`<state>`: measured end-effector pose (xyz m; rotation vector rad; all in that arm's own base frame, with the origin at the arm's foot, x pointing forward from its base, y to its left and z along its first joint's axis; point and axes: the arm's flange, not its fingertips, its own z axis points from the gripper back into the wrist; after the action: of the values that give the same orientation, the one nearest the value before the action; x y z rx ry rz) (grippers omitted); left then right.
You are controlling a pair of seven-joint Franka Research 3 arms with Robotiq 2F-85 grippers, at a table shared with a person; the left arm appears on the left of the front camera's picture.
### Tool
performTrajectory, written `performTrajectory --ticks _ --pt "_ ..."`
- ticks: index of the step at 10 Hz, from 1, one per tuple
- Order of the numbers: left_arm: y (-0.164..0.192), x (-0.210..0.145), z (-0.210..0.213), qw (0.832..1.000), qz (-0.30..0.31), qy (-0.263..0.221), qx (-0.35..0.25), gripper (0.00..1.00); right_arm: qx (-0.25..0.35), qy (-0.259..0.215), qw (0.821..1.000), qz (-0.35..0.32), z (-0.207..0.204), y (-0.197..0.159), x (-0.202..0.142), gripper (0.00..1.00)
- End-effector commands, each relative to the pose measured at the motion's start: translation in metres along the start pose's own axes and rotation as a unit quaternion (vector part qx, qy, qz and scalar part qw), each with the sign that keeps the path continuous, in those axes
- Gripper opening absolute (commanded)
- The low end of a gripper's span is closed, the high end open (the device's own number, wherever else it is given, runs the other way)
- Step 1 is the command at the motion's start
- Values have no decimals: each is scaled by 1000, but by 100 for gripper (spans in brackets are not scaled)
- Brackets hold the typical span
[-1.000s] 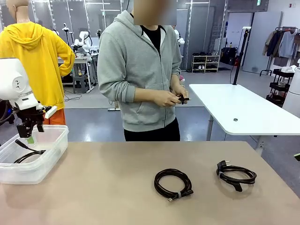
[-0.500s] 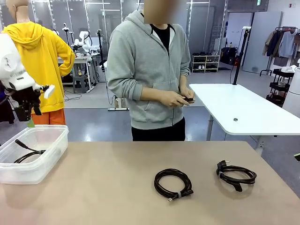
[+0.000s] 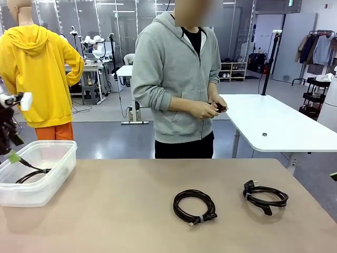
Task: Organize and store the cables.
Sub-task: Place the Power Cable into the Organizing box.
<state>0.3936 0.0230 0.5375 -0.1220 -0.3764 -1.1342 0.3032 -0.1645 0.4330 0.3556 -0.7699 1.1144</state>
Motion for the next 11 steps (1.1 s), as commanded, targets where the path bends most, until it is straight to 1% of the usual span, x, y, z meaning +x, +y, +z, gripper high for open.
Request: performTrajectory --ticks 1,2,3,4,5,11 --pt "-48 -21 -2 993 96 -46 42 100 -6 -5 1000 2 0 -2 -1 100" --pt "-46 -26 -12 990 122 -48 52 100 -6 -5 1000 2 0 -2 -1 100" --pt "-60 -37 -16 982 175 -46 57 100 -6 -5 1000 2 0 -2 -1 100" --pt "-65 -45 -15 979 181 -64 69 100 -6 -5 1000 2 0 -2 -1 100" --pt "-55 -38 -7 990 132 -46 31 100 -6 -5 1000 2 0 -2 -1 100" --pt "-55 -38 -7 990 132 -46 31 100 -6 -5 1000 2 0 -2 -1 100"
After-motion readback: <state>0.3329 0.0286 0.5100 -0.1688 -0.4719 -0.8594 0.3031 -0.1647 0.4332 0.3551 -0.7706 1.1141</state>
